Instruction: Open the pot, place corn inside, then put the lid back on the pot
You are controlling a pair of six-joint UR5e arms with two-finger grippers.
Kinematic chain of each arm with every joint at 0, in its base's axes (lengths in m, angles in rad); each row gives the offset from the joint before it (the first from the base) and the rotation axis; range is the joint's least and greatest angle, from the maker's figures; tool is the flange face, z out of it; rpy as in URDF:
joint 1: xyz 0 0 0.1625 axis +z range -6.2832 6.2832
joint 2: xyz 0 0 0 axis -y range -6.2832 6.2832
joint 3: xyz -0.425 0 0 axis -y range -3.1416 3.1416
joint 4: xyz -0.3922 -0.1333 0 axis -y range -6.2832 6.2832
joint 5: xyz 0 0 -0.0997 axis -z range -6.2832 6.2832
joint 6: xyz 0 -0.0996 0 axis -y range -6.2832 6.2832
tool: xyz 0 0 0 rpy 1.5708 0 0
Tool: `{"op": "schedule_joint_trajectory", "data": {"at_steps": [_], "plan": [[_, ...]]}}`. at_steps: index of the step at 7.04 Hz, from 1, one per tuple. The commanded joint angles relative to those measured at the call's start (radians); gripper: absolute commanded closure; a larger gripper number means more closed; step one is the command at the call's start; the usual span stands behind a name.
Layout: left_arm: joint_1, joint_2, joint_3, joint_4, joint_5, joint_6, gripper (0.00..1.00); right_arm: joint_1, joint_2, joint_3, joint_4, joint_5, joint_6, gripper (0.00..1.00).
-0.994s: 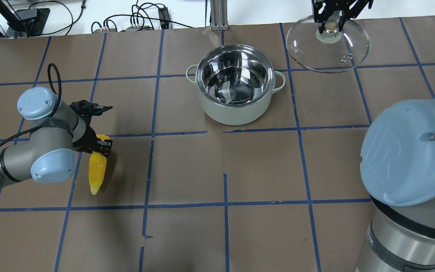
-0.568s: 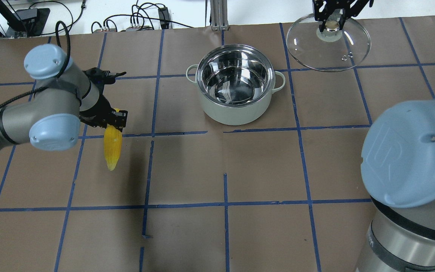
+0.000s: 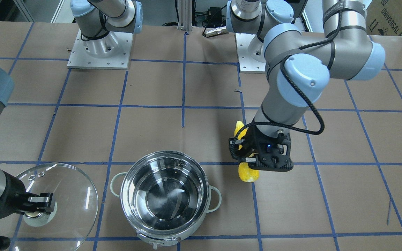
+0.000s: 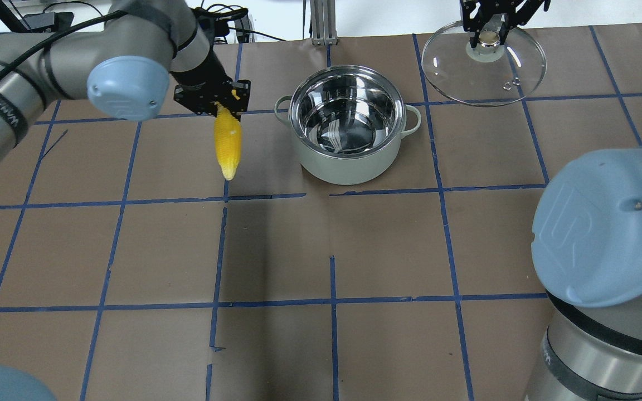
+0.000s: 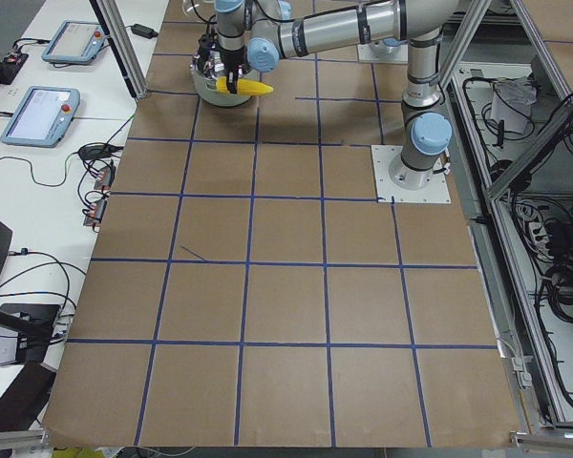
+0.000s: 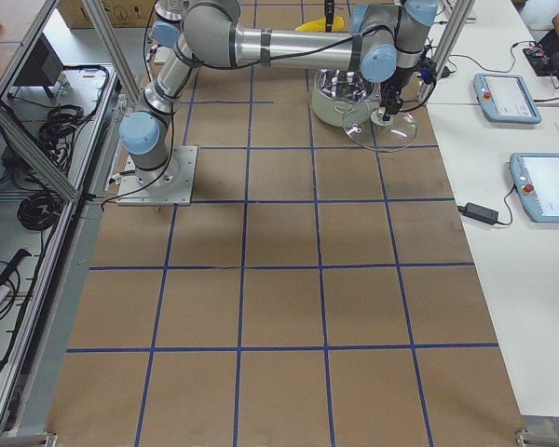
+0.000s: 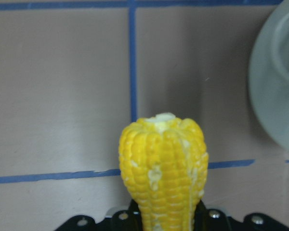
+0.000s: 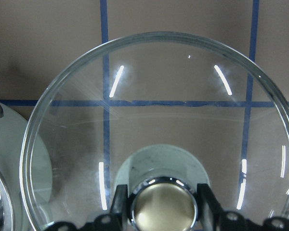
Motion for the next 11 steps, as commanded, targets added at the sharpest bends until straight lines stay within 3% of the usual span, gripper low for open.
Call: {"op": "schedule_joint_trajectory", "data": {"at_steps": [1, 5, 6, 7, 11], "plan": [[-0.111, -0.144, 0.216, -0.005, 0.002, -0.115, 0.75, 0.0, 0.003, -0.001, -0.001, -0.002, 0.0, 0.76], [-0.202, -0.328, 0.379, 0.015, 0.014, -0.188, 0.73, -0.004, 0.002, -0.001, -0.001, -0.006, -0.003, 0.75], [-0.205, -0.341, 0.387, 0.026, 0.014, -0.189, 0.63, -0.004, 0.005, -0.001, -0.003, -0.007, -0.003, 0.75], [-0.205, -0.344, 0.372, 0.026, 0.008, -0.183, 0.01, -0.004, 0.005, -0.003, -0.003, -0.007, -0.002, 0.75], [-0.199, -0.32, 0.373, 0.024, 0.013, -0.182, 0.0, -0.003, -0.003, -0.006, -0.003, -0.003, 0.0, 0.75]]}}
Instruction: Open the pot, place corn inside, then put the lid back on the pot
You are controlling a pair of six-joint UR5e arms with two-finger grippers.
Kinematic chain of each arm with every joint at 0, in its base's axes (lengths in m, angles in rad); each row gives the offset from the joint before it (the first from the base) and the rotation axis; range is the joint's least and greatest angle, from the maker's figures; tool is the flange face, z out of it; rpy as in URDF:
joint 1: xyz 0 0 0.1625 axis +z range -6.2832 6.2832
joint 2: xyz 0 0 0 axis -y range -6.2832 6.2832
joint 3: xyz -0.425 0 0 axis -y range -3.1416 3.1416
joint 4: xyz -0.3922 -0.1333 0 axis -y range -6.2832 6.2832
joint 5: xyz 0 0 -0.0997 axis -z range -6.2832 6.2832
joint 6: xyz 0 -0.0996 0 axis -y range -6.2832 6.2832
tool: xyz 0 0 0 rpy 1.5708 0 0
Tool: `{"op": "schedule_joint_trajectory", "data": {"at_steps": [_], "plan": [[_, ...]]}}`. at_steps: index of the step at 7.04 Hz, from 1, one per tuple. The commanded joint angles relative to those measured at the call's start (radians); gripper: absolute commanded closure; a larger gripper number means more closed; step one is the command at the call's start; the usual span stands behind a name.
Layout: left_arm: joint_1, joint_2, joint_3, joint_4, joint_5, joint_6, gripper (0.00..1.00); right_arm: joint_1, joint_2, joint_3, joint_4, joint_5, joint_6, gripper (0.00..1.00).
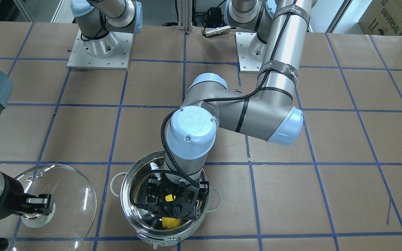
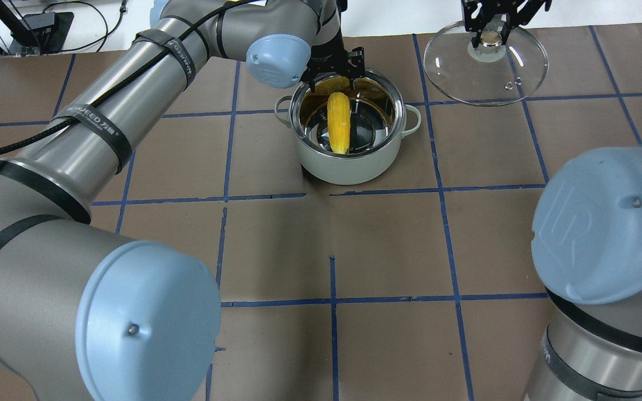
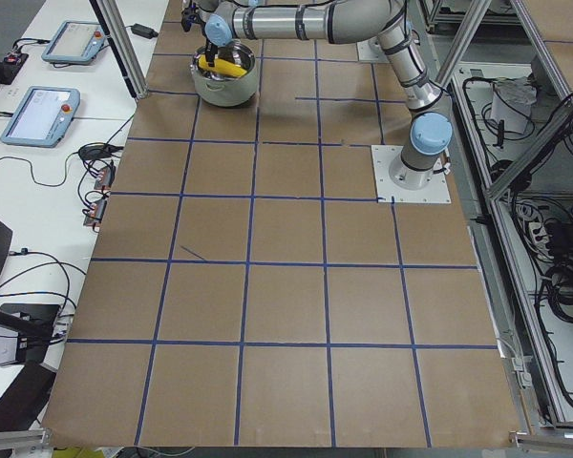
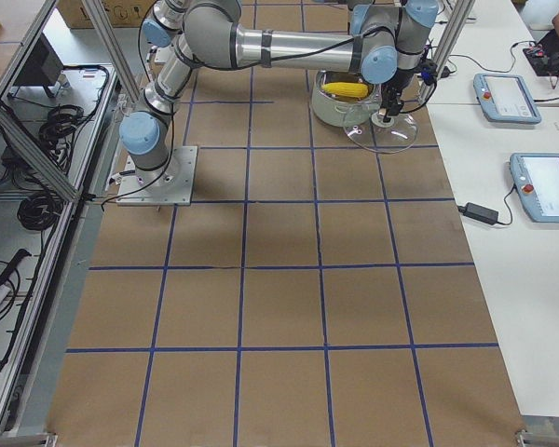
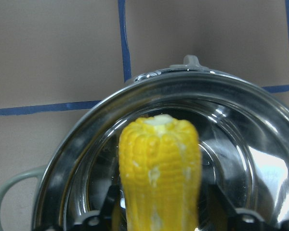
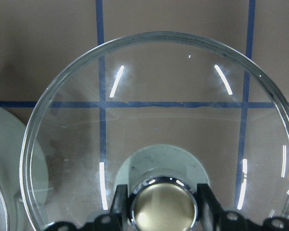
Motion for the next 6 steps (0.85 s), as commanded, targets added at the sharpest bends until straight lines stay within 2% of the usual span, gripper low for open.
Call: {"op": "schedule_joint_trajectory", "data": {"at_steps": [1, 3, 5, 6], "plan": [[0.011, 0.03, -0.015, -0.01, 0.004, 0.011, 0.0, 0.001, -0.003, -0.001, 0.0, -0.001, 0.002, 0.75], [0.078, 0.14, -0.093, -0.108, 0.041, 0.075, 0.0, 0.006, -0.008, -0.003, 0.0, -0.004, 0.004, 0.75], [0.206, 0.355, -0.31, -0.155, 0.058, 0.182, 0.0, 0.008, -0.011, -0.003, 0.0, -0.005, 0.001, 0.75], [0.271, 0.456, -0.38, -0.186, 0.057, 0.205, 0.0, 0.006, -0.015, -0.003, 0.003, -0.007, -0.003, 0.75]]}}
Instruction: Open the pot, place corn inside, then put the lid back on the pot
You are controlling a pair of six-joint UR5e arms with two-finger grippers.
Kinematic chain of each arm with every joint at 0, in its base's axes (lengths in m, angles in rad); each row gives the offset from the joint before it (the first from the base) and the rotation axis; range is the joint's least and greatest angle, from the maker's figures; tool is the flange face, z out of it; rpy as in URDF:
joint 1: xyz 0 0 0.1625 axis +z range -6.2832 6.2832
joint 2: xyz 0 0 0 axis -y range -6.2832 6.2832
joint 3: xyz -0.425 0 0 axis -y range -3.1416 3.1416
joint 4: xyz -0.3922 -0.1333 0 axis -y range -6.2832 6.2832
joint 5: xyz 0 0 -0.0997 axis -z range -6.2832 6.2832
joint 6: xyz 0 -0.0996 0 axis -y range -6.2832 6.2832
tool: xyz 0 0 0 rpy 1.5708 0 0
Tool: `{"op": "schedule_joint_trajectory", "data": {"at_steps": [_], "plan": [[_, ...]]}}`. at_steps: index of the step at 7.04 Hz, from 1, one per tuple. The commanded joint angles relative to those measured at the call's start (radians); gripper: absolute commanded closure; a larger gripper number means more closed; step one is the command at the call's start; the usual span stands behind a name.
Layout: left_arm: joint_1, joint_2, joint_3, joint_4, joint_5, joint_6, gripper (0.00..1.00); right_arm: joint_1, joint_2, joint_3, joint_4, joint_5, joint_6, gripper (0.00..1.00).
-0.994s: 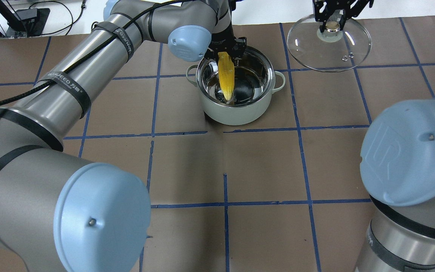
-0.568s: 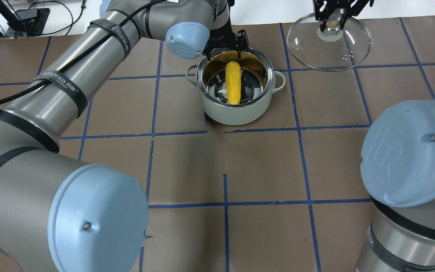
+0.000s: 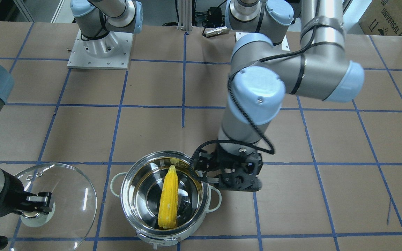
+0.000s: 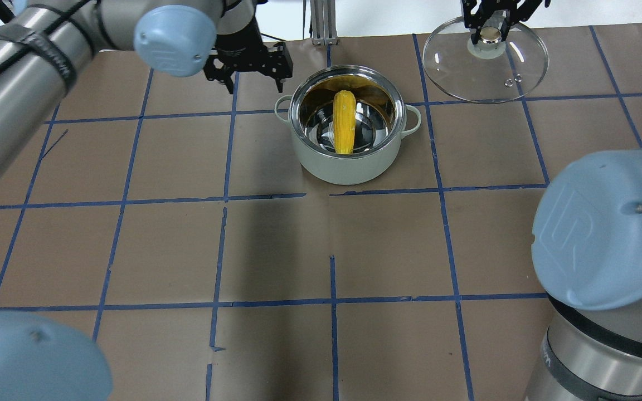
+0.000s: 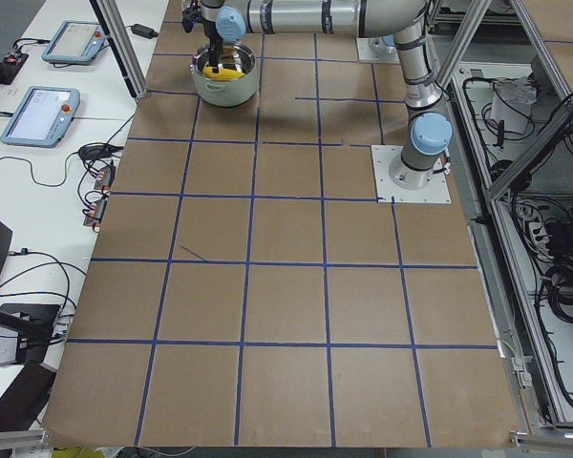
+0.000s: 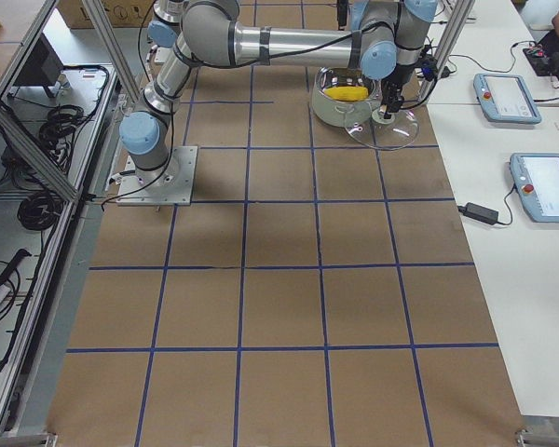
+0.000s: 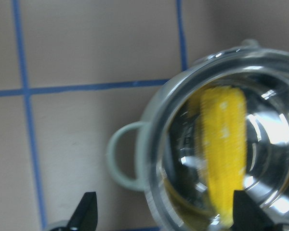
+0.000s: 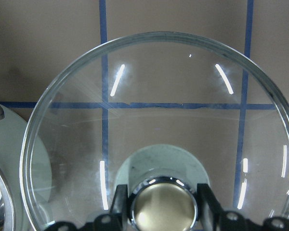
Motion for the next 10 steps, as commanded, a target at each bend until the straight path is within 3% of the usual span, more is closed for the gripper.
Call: {"op": "schedule_joint_trajectory", "data": {"at_steps": [1, 2, 4, 6, 7, 10], "plan": [[0.103, 0.188, -0.105, -0.149, 0.019, 0.042, 0.0, 0.003, -0.012, 0.001, 0.003, -0.003, 0.0, 0.75], [0.103, 0.213, -0.094, -0.188, 0.094, 0.045, 0.0, 0.003, -0.012, 0.001, 0.001, -0.014, -0.003, 0.75], [0.106, 0.212, -0.019, -0.265, 0.088, 0.048, 0.0, 0.001, -0.019, 0.001, 0.001, -0.016, -0.013, 0.75], [0.111, 0.221, -0.007, -0.31, 0.07, 0.095, 0.0, 0.028, -0.02, 0.001, -0.002, -0.014, 0.003, 0.75], [0.121, 0.224, -0.007, -0.31, 0.021, 0.111, 0.0, 0.07, -0.022, 0.001, -0.019, -0.016, 0.02, 0.75], [0.156, 0.244, -0.016, -0.31, 0.019, 0.12, 0.0, 0.24, -0.01, 0.022, -0.098, 0.001, 0.164, 0.75]]}}
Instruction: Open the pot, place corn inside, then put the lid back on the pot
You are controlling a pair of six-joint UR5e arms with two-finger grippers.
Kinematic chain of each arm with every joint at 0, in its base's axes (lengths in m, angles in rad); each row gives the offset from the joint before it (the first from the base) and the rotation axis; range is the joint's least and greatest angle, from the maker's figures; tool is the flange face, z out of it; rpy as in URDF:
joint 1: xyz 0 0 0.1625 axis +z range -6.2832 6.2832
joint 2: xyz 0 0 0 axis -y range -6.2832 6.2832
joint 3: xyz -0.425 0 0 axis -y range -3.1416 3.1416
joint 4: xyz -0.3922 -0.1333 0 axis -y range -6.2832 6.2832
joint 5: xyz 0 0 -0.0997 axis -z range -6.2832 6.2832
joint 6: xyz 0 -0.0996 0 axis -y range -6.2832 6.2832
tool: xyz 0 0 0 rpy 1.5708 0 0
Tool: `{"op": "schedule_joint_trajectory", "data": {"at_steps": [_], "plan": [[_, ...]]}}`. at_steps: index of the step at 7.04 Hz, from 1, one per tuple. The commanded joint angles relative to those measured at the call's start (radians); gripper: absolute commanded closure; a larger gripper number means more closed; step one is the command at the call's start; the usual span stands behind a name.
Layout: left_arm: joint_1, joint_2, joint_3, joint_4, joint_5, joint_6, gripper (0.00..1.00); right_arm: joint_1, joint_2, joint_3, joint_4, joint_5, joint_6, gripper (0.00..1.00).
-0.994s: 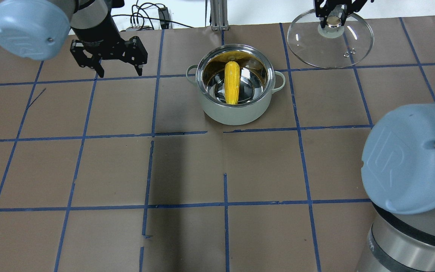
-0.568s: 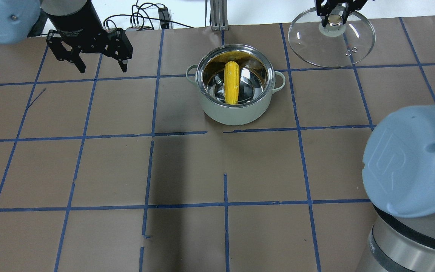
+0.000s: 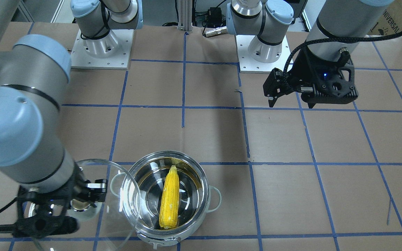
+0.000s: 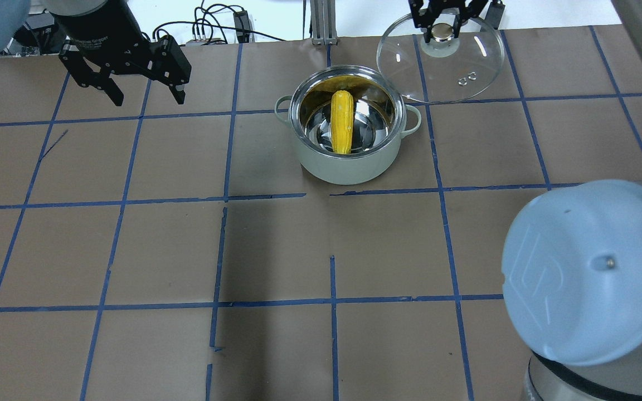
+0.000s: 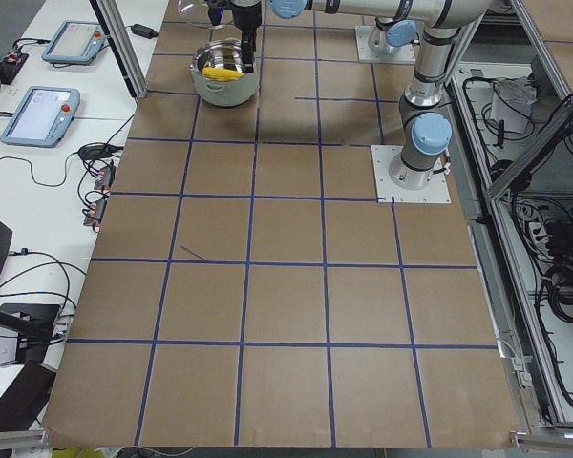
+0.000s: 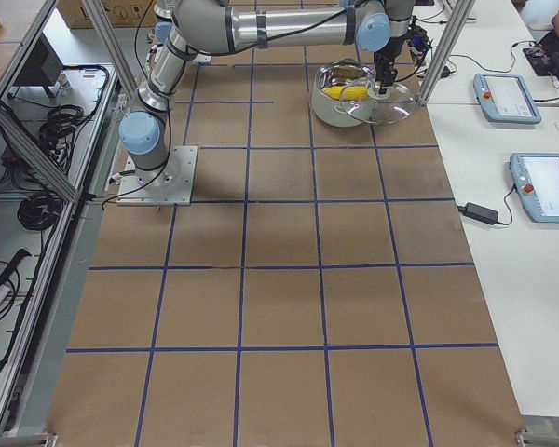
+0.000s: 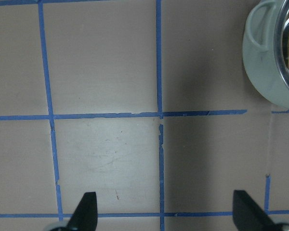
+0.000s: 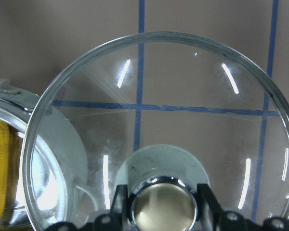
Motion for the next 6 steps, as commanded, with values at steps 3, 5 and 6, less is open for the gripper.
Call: {"op": "schedule_joint_trajectory", "data": {"at_steps": [3, 5, 6], "plan": [[0.026, 0.007, -0.029, 0.008, -0.004, 0.006, 0.0, 0.151, 0.073, 0.013, -0.108, 0.037, 0.151, 0.74], [0.026, 0.004, -0.029, 0.01, -0.003, 0.006, 0.0, 0.151, 0.08, 0.015, -0.113, 0.045, 0.153, 0.75], [0.03, 0.001, -0.03, 0.011, -0.003, 0.006, 0.0, 0.151, 0.081, 0.015, -0.113, 0.045, 0.154, 0.75]]}}
